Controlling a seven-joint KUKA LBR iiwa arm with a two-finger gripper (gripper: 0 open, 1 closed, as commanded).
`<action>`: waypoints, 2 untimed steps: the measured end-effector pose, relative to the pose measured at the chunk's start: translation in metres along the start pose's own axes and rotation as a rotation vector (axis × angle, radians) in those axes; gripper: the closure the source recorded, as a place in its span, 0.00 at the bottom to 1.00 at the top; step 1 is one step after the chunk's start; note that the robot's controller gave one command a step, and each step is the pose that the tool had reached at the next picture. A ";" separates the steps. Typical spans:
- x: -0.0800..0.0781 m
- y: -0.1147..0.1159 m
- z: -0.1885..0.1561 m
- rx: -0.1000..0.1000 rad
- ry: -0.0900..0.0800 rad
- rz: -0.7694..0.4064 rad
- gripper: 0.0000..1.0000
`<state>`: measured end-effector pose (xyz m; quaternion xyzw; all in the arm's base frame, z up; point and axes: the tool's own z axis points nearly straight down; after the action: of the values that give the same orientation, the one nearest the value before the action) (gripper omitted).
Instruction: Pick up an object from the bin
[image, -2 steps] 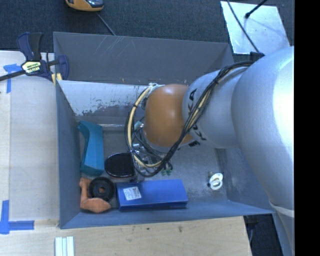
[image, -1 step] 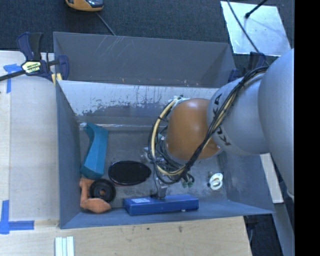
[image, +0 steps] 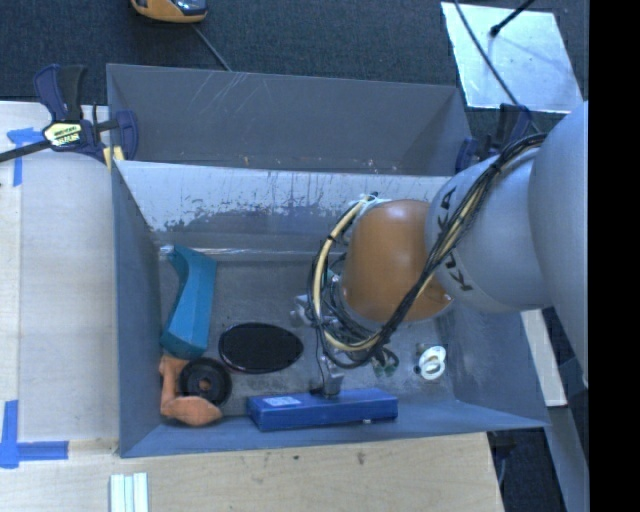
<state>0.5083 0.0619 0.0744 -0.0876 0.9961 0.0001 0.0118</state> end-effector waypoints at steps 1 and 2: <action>-0.014 0.015 0.000 -0.001 0.016 0.037 0.00; -0.044 0.035 0.004 0.000 0.021 0.135 0.00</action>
Offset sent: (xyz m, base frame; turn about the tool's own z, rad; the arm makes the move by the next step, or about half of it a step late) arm 0.0414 0.0475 -0.0044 0.1383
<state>0.5459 0.1041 0.0711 -0.0203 0.9998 0.0001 0.0010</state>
